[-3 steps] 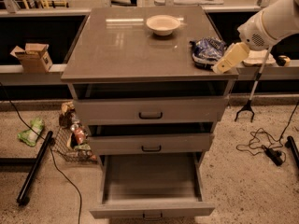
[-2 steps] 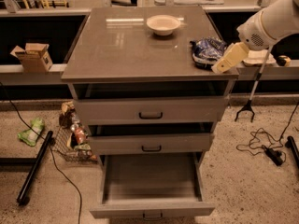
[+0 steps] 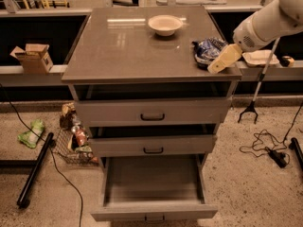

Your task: Place blue chip bag into bottom drawer

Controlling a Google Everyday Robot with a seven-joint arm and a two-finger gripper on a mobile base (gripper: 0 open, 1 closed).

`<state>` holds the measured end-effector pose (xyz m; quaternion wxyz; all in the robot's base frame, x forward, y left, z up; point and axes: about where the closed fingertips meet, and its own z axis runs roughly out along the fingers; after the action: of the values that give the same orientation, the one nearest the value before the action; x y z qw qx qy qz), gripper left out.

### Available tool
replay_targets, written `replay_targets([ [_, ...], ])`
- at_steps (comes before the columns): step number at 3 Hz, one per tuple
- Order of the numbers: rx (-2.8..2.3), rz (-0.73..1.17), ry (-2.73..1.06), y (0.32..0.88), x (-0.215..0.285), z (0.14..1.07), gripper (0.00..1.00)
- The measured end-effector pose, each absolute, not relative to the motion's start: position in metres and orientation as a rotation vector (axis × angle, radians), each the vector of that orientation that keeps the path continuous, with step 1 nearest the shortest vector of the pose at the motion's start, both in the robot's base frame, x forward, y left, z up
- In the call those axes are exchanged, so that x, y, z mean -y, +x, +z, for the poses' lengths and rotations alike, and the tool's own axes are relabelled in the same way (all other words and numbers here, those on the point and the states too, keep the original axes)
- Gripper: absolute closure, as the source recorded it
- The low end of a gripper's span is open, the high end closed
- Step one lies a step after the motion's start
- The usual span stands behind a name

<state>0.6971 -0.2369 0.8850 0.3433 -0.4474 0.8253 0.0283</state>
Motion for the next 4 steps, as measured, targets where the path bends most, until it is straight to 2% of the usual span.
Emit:
replay_targets([
  [2,-2.2,0.06,-1.135,0.727,0.234,0.842,0.0],
  [3,-2.204,0.056,-1.112,0.736,0.236,0.833,0.18],
  [4,-2.192,0.05,-1.092,0.742,0.238,0.835,0.41],
])
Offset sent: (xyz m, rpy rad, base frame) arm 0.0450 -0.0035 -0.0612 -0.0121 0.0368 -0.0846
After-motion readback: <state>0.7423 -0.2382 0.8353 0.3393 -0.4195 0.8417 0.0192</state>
